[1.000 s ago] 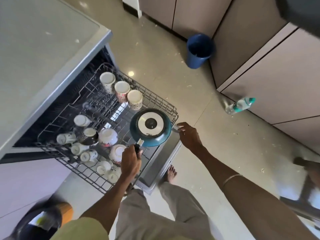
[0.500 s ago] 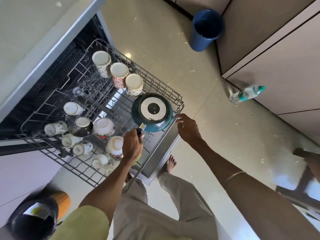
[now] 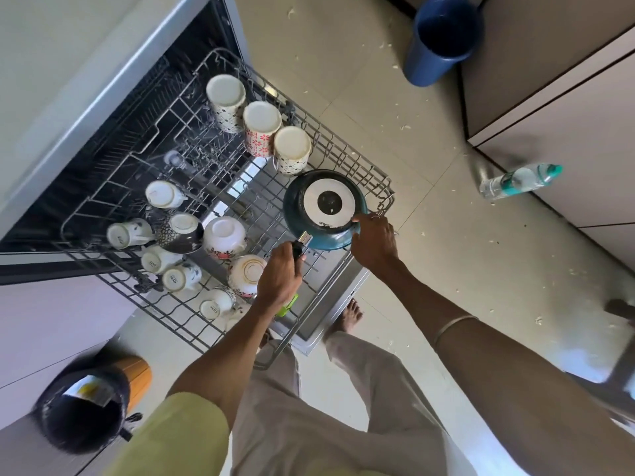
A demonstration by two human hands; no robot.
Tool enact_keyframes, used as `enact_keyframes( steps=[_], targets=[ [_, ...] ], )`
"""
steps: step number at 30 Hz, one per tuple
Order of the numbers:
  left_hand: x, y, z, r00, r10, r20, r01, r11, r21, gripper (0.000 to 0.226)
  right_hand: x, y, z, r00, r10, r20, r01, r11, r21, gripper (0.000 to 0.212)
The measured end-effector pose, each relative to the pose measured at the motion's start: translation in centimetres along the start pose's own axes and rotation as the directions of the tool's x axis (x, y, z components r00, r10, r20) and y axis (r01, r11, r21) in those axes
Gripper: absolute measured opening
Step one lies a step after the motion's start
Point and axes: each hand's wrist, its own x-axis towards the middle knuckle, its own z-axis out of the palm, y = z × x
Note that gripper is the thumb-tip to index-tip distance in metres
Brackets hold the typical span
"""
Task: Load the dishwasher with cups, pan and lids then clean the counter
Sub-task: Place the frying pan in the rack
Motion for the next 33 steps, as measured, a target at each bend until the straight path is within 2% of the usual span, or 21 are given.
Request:
enact_keyframes(
  steps=[4,6,9,14,20,23,27,30,33],
  targets=[
    [-0.1,-0.2,0.7,0.993,0.056,-0.103,-0.030,0.970,0.239,0.027,-0.6,-0.1,0.1,1.000,-0.015,0.008,0.015,1.000,-0.024,0.044],
    [0.0,-0.3,0.7,0.994,0.053,-0.100,-0.024,0.961,0.275,0.028,-0.9,-0.2,-0.2,1.000,-0.031,0.003,0.031,0.999,-0.016,0.044],
    [-0.3,-0.6,0.8,0.996,0.050,-0.070,-0.033,0.972,0.234,0.028,-1.3,-0.4,-0.7,0.999,-0.052,0.011,0.052,0.999,-0.004,0.042],
    [-0.6,0.0,1.2,0.992,0.026,-0.125,0.002,0.976,0.220,0.028,-2.4,-0.6,-1.0,0.998,-0.063,0.008,0.063,0.997,0.049,0.040],
    [-3.0,1.0,-0.8,0.996,-0.008,-0.092,0.023,0.985,0.168,0.061,-4.5,-1.6,-2.2,0.998,-0.051,0.023,0.050,0.997,0.062,0.038],
    [-5.4,1.4,-2.4,0.995,-0.026,-0.097,0.040,0.989,0.141,0.057,-5.8,-2.5,-3.2,0.998,-0.048,0.044,0.046,0.998,0.041,0.037],
    [-8.9,1.9,-5.8,0.986,-0.050,-0.160,0.066,0.993,0.102,0.044,-7.1,-4.1,-4.9,0.988,-0.131,0.087,0.132,0.991,-0.007,0.035],
    [-11.3,2.0,-7.3,0.982,-0.023,-0.189,0.050,0.989,0.141,0.045,-8.2,-4.6,-5.9,0.978,-0.170,0.120,0.174,0.984,-0.026,0.045],
    [-13.8,1.8,-7.9,0.977,-0.052,-0.207,0.073,0.993,0.096,0.034,-9.5,-5.2,-6.4,0.971,-0.195,0.141,0.206,0.976,-0.065,0.040]
  ],
)
